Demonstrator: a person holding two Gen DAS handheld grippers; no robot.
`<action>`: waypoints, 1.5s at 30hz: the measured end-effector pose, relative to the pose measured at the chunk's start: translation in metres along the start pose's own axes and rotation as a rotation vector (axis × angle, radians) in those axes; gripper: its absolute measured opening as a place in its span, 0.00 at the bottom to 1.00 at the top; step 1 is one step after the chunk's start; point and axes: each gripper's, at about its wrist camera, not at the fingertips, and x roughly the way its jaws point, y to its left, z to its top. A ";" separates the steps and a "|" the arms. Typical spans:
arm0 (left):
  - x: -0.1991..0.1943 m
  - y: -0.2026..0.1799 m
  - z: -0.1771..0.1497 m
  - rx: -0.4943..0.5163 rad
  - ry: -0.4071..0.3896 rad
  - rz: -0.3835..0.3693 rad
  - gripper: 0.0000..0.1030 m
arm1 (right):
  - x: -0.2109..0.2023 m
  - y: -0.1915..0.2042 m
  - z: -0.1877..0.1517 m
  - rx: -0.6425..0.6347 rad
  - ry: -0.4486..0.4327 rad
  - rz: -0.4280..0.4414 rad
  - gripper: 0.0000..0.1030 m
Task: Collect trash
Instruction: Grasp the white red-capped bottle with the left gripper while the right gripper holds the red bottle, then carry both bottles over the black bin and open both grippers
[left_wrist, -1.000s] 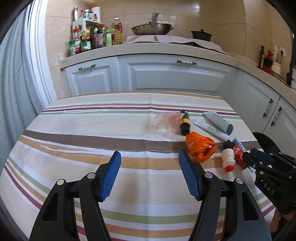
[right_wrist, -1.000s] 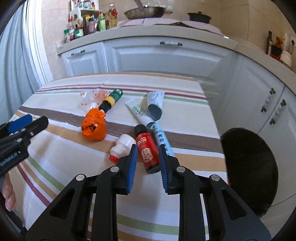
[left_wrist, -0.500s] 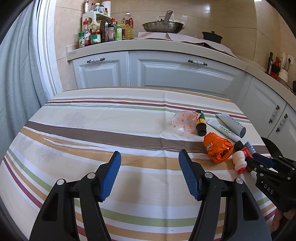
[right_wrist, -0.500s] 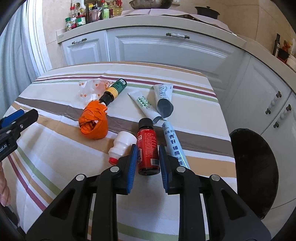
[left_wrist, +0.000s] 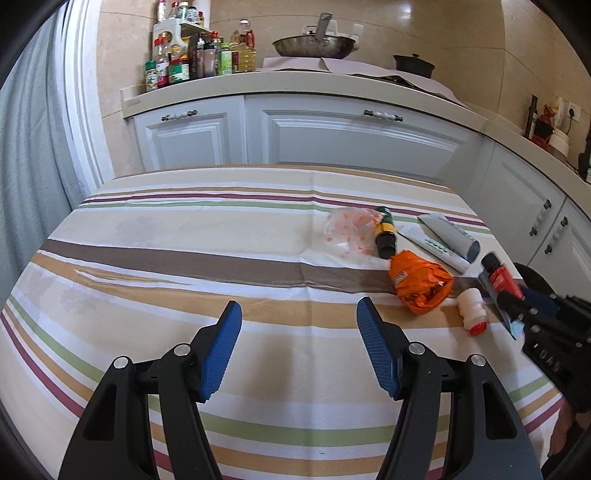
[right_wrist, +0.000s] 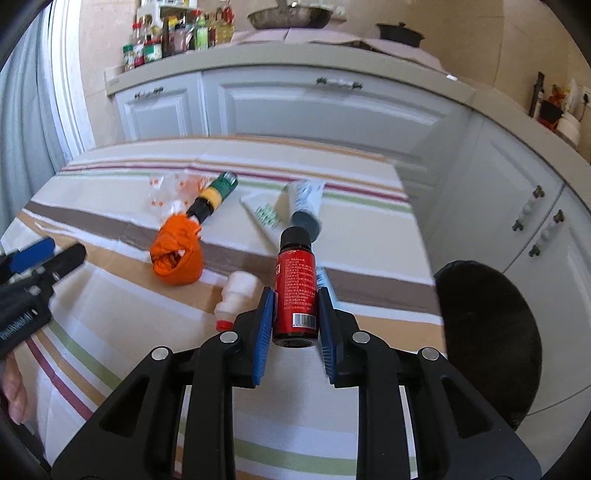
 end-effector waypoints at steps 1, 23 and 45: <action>0.000 -0.003 0.000 0.005 0.001 -0.006 0.62 | -0.003 -0.003 0.000 0.005 -0.009 -0.006 0.23; 0.009 -0.114 -0.005 0.179 0.041 -0.128 0.62 | -0.024 -0.106 -0.027 0.178 -0.043 -0.117 0.23; 0.022 -0.137 -0.004 0.237 0.065 -0.132 0.27 | -0.027 -0.132 -0.039 0.232 -0.048 -0.118 0.23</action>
